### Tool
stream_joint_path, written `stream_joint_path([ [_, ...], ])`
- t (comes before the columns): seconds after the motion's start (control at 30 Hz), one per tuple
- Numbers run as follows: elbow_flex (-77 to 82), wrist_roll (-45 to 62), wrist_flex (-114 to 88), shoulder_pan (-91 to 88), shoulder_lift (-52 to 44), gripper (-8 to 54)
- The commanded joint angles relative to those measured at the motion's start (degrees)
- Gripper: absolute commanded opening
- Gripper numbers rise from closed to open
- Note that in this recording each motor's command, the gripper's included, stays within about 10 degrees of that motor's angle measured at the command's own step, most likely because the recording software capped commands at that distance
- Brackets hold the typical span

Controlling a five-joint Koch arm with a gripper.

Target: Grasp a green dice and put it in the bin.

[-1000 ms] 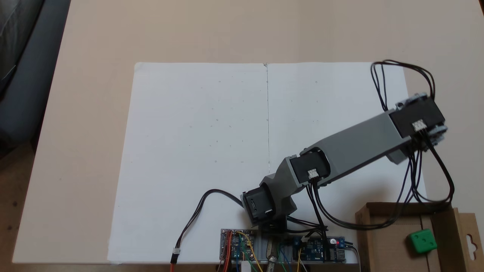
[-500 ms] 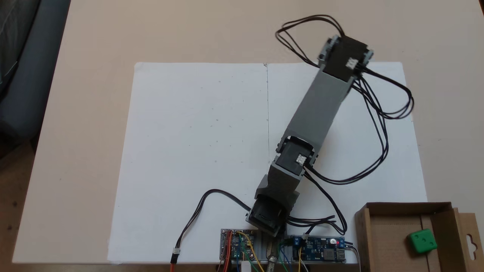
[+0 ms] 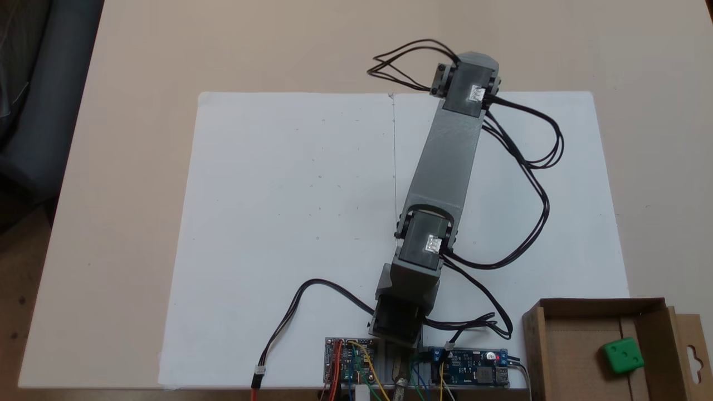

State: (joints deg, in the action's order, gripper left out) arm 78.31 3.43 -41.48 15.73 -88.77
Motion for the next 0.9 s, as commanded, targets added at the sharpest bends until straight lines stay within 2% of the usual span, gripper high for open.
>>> stream_joint_path([
  [0.0, 2.46, 5.98, 9.47, -1.93, -5.36, 44.2],
  [0.23, 19.86, 7.21, 28.19, -11.6, -18.9, 43.8],
  [0.43, 31.46, 7.21, 41.2, -12.66, -25.93, 44.0],
  [0.57, 44.56, 7.21, 49.73, -13.45, -33.4, 44.0],
  [0.87, 65.92, 7.38, 66.07, -15.12, -40.08, 43.9],
])
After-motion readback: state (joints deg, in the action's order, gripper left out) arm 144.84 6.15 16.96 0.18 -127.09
